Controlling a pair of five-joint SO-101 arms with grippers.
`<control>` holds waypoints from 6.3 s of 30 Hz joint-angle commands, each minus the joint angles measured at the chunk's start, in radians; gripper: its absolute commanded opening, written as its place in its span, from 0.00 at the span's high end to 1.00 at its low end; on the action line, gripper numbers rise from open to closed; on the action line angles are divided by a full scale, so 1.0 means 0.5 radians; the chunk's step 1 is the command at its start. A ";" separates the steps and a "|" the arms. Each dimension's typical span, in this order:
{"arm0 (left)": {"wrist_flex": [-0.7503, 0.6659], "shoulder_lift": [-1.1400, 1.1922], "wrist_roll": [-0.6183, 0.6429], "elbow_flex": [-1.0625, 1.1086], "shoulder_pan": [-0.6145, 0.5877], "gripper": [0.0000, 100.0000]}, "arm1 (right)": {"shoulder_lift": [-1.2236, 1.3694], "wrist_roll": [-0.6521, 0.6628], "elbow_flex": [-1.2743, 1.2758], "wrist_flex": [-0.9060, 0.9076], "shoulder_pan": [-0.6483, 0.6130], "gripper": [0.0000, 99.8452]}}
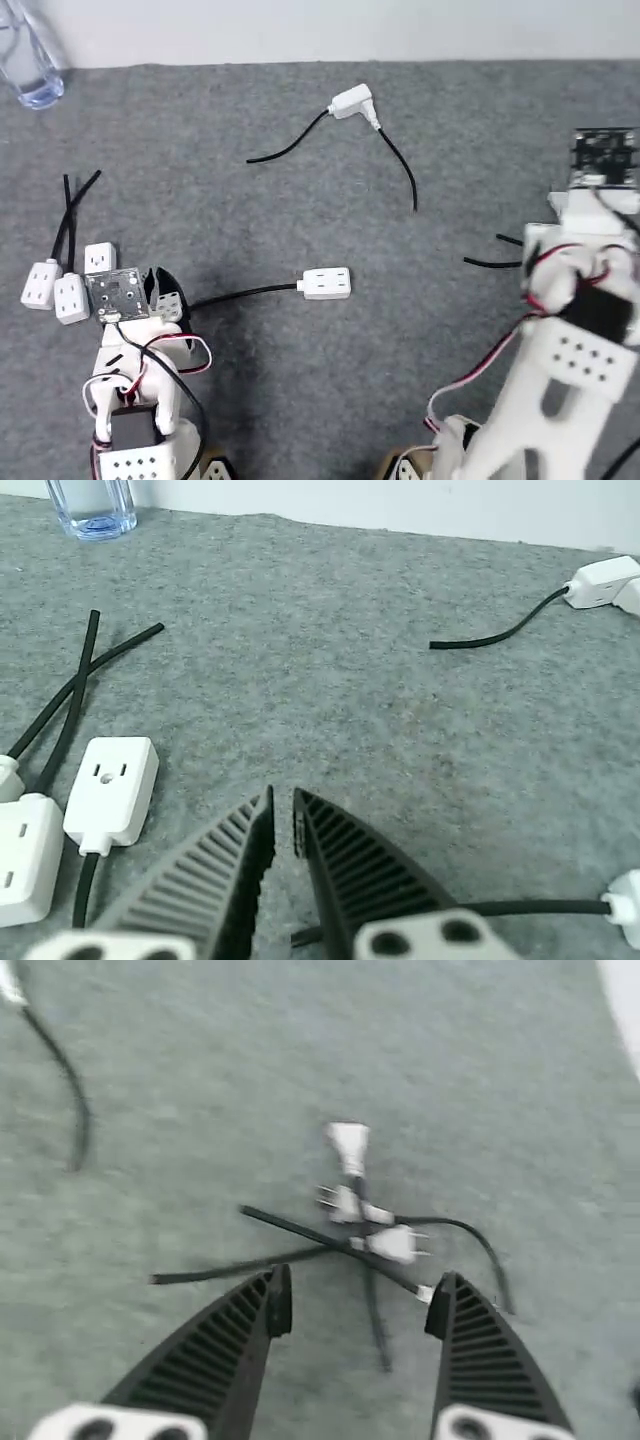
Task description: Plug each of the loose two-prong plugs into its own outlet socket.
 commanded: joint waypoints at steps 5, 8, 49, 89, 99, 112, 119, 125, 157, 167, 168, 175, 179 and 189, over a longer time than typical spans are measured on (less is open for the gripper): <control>-0.071 -0.037 -0.015 -0.014 -0.003 0.97 | 0.474 0.178 -0.301 -0.002 0.278 0.77; -0.064 -0.037 -0.018 -0.014 -0.006 0.97 | 0.658 0.181 -0.377 -0.020 0.333 0.77; -0.006 -0.025 -0.209 -0.014 0.000 0.97 | 3.328 2.031 -3.326 1.097 0.671 0.79; 0.055 -0.025 -0.212 -0.014 0.000 0.97 | 3.807 2.446 -3.719 1.422 0.842 0.99; 0.055 -0.025 -0.212 -0.014 0.000 0.97 | 3.224 1.436 -3.732 1.453 0.701 0.99; 0.080 -0.025 -0.212 -0.014 0.003 0.97 | 1.849 0.209 -1.801 1.447 0.115 0.99; 0.095 -0.025 -0.212 -0.014 0.003 0.97 | 1.475 -0.635 -1.120 1.312 -0.379 0.99; 0.123 -0.028 -0.212 -0.014 0.003 0.97 | 1.462 -1.412 -0.914 1.057 -0.496 0.99; 0.123 -0.028 -0.212 -0.014 0.003 0.97 | 1.447 -2.283 -0.718 0.535 -0.661 0.77; 0.123 -0.028 -0.212 -0.014 0.003 0.97 | 1.389 -1.811 -0.970 0.542 -0.523 0.69; 0.123 -0.028 -0.212 -0.014 0.003 0.97 | 1.373 -1.531 -1.019 0.563 -0.486 0.70; 0.120 -0.028 -0.215 -0.014 0.003 0.97 | 1.300 0.985 -1.224 1.020 -0.370 0.78; 0.120 -0.028 -0.215 -0.014 0.003 0.97 | 1.303 0.970 -1.212 0.971 -0.308 0.80; 0.123 -0.028 -0.215 -0.014 0.003 0.97 | 1.303 2.437 -1.206 1.229 -0.339 0.81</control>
